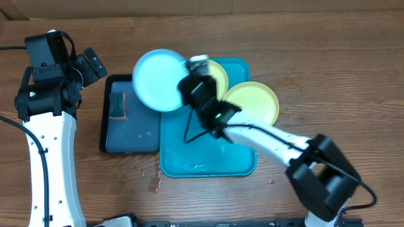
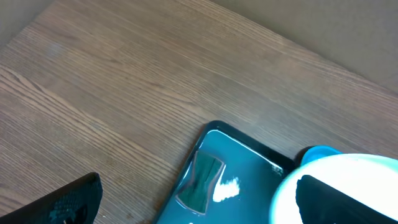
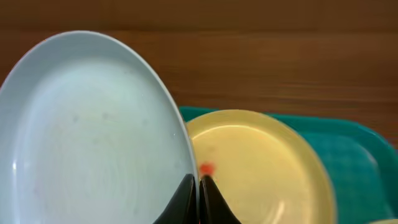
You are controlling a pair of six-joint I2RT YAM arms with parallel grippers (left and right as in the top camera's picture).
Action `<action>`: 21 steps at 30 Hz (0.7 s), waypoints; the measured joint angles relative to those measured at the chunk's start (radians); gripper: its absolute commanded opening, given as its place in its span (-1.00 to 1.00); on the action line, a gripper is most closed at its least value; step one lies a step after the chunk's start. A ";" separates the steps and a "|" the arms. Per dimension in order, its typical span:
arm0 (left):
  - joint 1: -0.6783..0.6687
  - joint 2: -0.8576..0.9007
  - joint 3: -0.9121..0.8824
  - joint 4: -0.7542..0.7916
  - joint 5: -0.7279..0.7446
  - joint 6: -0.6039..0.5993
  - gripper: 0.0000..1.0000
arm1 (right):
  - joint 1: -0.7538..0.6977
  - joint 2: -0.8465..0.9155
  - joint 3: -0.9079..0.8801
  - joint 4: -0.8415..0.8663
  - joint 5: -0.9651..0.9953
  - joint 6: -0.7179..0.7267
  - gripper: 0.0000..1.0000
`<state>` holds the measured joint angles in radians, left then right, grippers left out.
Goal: Clean dirty plates on tray and stack at the side
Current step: 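Lift the white plate with the right gripper and carry it right, then set the white plate on the table right of the teal tray, release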
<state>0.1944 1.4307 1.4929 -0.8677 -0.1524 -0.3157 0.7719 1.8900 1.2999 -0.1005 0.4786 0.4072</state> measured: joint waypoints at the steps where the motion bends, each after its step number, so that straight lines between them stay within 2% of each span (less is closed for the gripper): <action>1: 0.000 0.000 0.000 0.000 0.000 0.000 0.99 | -0.026 -0.014 0.000 -0.034 -0.005 0.024 -0.92; 9: 0.000 0.000 0.000 0.000 0.000 0.000 1.00 | -0.251 -0.111 0.000 -0.241 -0.127 0.176 -0.92; 21: 0.000 0.000 0.000 0.000 0.000 0.000 0.99 | -0.600 -0.127 0.000 -0.451 -0.274 0.219 -0.92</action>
<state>0.1944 1.4307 1.4929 -0.8677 -0.1524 -0.3157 0.1722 1.7634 1.2999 -0.5518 0.2043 0.6266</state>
